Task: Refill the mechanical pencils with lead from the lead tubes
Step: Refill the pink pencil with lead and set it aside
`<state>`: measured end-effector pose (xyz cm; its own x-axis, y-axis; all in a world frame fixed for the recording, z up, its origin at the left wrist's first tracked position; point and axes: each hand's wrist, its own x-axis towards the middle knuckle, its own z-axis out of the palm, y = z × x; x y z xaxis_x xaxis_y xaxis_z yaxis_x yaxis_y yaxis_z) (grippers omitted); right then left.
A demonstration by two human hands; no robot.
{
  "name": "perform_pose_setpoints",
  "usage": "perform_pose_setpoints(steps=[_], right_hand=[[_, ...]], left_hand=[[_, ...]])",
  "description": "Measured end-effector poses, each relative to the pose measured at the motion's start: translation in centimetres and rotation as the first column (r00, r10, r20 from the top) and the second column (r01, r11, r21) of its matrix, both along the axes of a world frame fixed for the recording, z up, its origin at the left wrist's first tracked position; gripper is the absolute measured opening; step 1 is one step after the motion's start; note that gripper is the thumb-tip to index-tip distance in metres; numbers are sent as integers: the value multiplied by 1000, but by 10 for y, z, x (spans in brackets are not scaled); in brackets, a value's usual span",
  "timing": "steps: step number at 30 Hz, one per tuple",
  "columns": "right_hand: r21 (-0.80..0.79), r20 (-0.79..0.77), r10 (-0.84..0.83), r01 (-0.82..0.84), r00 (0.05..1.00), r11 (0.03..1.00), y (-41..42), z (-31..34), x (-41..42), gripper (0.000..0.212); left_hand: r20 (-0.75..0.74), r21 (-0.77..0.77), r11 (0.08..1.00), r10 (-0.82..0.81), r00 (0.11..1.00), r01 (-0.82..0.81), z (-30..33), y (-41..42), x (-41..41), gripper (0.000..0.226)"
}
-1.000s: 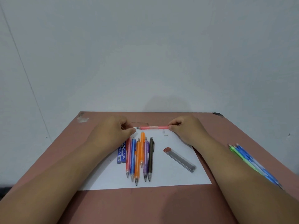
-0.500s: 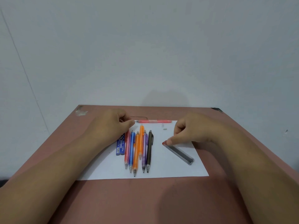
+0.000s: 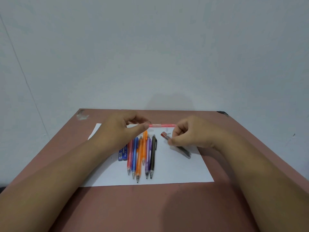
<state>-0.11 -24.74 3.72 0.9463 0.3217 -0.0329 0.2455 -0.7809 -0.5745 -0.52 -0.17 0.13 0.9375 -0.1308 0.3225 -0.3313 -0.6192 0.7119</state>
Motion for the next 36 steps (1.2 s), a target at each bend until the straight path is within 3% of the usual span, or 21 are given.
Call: perform_pose_setpoints(steps=[6,10,15,18,26,36], right_hand=[[309,128,7,-47,992,950,15,-11,1,19],[394,181,11,-83,983,916,24,-14,-1,15],[438,191,19,-103,981,893,27,-16,-2,15],[470,201,20,-114,979,875,28,-15,-3,14],[424,222,29,-124,975,897,30,-18,-1,15],[246,277,58,-129,959,961,31,-16,-1,23]], left_hand=[[-58,-208,972,-125,991,110,3,-6,-7,42],[-36,-268,957,-124,992,110,7,-10,-9,29],[-11,-286,952,-118,993,110,8,-11,-8,36],[-1,-305,949,-82,997,78,9,-10,-8,28],[42,-358,932,-42,998,55,12,-13,-12,19],[67,-461,887,5,998,26,13,-16,-16,16]])
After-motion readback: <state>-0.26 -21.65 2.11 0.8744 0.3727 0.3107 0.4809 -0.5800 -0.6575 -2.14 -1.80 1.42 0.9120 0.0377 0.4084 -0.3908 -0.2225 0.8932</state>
